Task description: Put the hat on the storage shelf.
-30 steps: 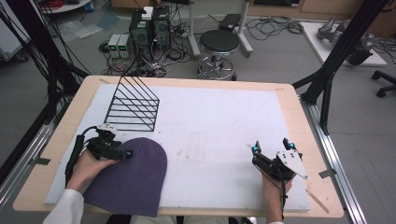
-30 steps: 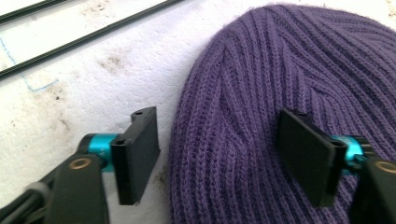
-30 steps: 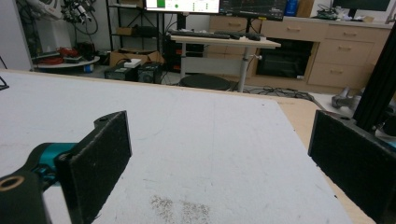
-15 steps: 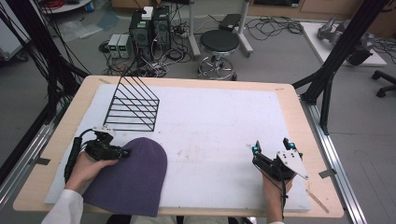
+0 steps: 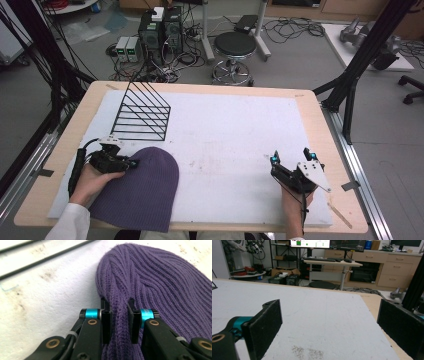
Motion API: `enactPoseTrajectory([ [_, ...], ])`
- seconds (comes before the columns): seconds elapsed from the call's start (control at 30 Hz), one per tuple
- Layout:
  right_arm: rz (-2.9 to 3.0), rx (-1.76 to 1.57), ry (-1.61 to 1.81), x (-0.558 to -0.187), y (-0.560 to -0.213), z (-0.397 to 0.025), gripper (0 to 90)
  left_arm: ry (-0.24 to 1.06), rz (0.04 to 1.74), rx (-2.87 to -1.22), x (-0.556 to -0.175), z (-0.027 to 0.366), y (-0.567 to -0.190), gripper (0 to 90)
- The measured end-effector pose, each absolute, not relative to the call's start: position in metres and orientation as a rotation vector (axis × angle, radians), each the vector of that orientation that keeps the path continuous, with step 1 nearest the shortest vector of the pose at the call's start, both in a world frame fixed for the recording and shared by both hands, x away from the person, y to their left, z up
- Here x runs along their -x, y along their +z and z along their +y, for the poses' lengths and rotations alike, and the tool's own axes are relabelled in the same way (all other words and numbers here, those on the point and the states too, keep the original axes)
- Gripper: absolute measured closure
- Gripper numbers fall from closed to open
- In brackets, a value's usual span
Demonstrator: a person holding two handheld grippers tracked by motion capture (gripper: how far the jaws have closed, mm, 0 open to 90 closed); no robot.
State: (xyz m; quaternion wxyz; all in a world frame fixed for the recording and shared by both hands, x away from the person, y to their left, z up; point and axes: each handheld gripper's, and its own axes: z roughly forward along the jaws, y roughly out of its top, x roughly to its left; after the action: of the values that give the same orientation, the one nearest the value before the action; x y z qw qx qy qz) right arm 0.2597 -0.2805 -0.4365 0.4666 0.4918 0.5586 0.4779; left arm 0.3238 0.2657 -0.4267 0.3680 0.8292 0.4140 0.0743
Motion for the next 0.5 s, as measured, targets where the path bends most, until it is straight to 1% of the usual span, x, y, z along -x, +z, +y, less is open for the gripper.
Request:
enactPoseTrajectory([
  [0.5,1.377,-1.208,1.172,-0.260,-0.436,-0.281,5.2,0.274,1.000,-2.034,-0.307,0.270,-0.422,78.4],
])
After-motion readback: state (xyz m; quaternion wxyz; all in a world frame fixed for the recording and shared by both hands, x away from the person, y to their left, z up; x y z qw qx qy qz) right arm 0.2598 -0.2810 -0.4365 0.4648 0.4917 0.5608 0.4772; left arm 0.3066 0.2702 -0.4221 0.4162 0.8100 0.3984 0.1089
